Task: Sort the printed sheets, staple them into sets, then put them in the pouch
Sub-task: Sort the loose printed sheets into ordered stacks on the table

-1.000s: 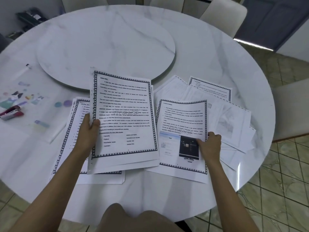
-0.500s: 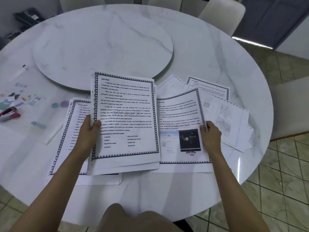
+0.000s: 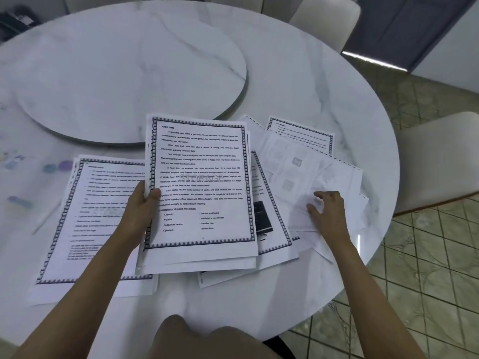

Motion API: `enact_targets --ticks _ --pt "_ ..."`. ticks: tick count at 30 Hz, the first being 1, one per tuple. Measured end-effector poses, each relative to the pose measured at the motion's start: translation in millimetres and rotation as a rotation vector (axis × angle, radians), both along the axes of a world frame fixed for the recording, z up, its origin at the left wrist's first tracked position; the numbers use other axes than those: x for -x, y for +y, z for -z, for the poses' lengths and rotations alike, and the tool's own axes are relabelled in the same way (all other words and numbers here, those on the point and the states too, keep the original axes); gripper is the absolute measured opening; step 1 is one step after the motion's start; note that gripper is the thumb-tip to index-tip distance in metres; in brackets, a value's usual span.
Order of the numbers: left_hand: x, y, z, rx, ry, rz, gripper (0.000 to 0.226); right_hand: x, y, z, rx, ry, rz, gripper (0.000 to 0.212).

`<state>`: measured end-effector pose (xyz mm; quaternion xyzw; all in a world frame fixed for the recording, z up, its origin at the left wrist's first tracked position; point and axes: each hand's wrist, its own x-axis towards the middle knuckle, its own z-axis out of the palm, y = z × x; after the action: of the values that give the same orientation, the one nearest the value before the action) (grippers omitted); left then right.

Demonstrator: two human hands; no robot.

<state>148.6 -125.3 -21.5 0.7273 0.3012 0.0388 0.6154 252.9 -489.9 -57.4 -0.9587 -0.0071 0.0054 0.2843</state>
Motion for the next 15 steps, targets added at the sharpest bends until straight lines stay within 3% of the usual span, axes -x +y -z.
enact_targets --ticks 7,11,15 --pt "-13 -38 10 0.056 0.058 0.022 0.043 -8 -18 3 0.075 0.065 -0.267 0.052" --pt "-18 -53 17 0.079 0.116 -0.012 0.056 -9 -21 5 0.124 0.052 -0.340 0.051" --pt "-21 -68 19 0.060 0.115 -0.012 0.051 -9 -21 6 0.141 0.029 -0.383 0.046"
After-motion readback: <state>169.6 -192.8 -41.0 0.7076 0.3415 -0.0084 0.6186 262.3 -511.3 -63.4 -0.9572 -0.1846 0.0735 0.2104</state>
